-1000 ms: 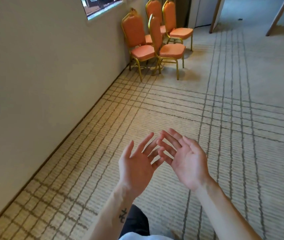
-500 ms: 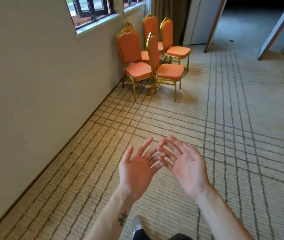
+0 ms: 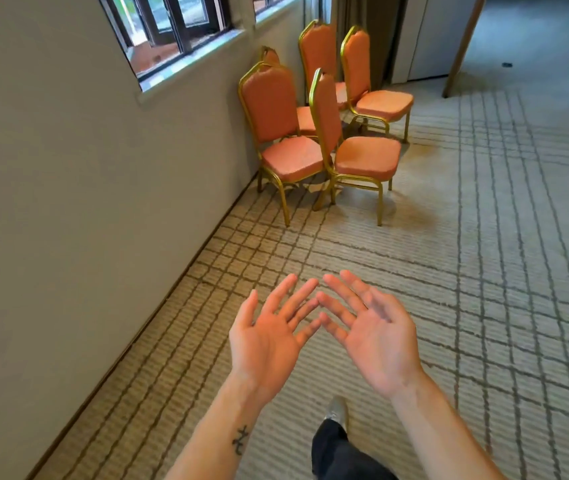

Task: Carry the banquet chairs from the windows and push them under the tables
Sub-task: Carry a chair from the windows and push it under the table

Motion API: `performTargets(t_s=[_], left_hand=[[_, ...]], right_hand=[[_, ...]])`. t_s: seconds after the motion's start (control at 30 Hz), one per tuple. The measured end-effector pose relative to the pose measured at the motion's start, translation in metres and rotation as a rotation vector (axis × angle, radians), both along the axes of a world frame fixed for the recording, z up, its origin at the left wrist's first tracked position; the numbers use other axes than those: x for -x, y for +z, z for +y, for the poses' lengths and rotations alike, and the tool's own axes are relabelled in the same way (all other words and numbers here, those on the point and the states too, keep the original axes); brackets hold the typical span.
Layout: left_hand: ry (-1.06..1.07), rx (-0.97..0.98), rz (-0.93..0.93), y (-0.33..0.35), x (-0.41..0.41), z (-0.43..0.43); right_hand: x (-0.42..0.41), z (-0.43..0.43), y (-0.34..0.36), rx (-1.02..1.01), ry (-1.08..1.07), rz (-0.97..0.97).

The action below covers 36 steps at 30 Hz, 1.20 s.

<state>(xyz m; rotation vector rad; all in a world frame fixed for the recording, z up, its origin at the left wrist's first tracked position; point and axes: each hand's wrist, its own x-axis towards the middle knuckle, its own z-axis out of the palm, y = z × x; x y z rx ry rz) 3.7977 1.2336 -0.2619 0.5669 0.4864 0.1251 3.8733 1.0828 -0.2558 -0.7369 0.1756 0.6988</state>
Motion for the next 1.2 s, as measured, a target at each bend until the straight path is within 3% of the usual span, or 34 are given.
performTargets(t_s=[0.27, 0.47, 0.9, 1.2], left_hand=[[0.077, 0.007, -0.038, 0.024, -0.170, 0.084], [0.082, 0.014, -0.020, 0.011, -0.280, 0.147], [-0.006, -0.008, -0.008, 0.010, -0.510, 0.366], [-0.027, 0.015, 0.009, 0.010, -0.634, 0.470]], right_hand=[[-0.177, 0.089, 0.015, -0.065, 0.121, 0.037], [-0.289, 0.160, 0.009, -0.001, 0.157, 0.032], [-0.507, 0.370, 0.016, 0.080, 0.062, -0.012], [-0.630, 0.463, 0.017, 0.090, -0.004, -0.036]])
